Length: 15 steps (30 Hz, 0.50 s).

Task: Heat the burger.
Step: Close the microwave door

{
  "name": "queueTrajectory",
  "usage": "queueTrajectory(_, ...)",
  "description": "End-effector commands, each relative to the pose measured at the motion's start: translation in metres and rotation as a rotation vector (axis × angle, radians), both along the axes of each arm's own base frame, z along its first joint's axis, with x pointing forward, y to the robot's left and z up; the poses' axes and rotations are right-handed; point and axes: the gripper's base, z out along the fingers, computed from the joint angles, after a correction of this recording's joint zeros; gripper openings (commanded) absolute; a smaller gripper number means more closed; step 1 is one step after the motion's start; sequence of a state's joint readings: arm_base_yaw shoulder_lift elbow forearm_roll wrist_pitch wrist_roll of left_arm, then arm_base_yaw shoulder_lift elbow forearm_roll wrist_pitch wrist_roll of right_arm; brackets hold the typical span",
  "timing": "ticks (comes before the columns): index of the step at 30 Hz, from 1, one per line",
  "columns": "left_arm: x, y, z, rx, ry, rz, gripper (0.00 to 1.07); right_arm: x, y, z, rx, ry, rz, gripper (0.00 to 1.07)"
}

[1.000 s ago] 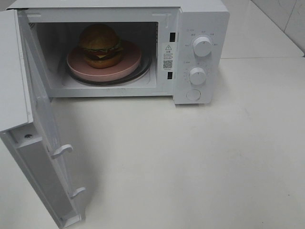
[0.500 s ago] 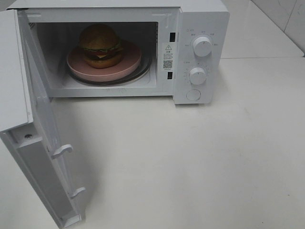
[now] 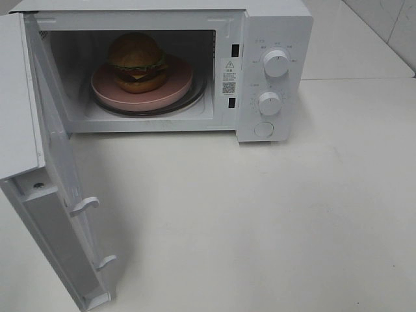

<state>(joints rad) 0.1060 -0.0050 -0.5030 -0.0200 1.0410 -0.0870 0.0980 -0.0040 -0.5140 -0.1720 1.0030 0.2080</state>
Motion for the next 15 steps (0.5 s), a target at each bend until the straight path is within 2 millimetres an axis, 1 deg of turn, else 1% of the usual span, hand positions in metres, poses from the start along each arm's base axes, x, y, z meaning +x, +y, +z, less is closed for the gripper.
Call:
queueTrajectory(1,-0.001,0.0,0.0,-0.005,-0.016,-0.007,0.98,-0.004,-0.001,0.0,-0.007,-0.026,-0.007,0.74)
queueTrajectory(4,0.001,-0.001,0.002,-0.018,-0.01,-0.007,0.98,-0.004,-0.001,0.0,-0.007,-0.026,-0.007,0.74)
queueTrajectory(5,0.003,-0.001,0.009,-0.025,-0.04,-0.011,0.98,-0.004,-0.001,0.0,-0.007,-0.026,-0.007,0.74)
queueTrajectory(6,0.003,-0.001,0.009,-0.025,-0.04,-0.011,0.98,-0.004,-0.001,0.0,-0.007,-0.026,-0.007,0.74)
queueTrajectory(7,0.004,-0.001,0.014,-0.024,-0.06,-0.011,0.98,-0.004,-0.001,0.0,-0.007,-0.026,-0.007,0.74)
queueTrajectory(8,0.007,0.0,0.023,-0.015,-0.115,-0.01,0.98,-0.004,-0.001,0.0,-0.007,-0.026,-0.007,0.74)
queueTrajectory(11,0.01,0.001,0.027,-0.008,-0.138,-0.006,0.97,-0.004,-0.001,0.0,-0.007,-0.026,-0.007,0.74)
queueTrajectory(12,0.018,0.002,0.031,0.0,-0.162,-0.001,0.94,-0.004,-0.001,0.0,-0.007,-0.026,-0.007,0.74)
queueTrajectory(13,0.021,0.002,0.032,0.003,-0.165,0.0,0.91,-0.004,-0.001,0.0,-0.007,-0.026,-0.007,0.74)
queueTrajectory(14,0.021,0.002,0.032,0.003,-0.165,0.0,0.91,-0.004,-0.001,0.0,-0.007,-0.026,-0.007,0.74)
queueTrajectory(15,0.029,0.003,0.033,0.003,-0.157,0.001,0.81,-0.004,-0.001,0.0,-0.007,-0.026,-0.007,0.74)
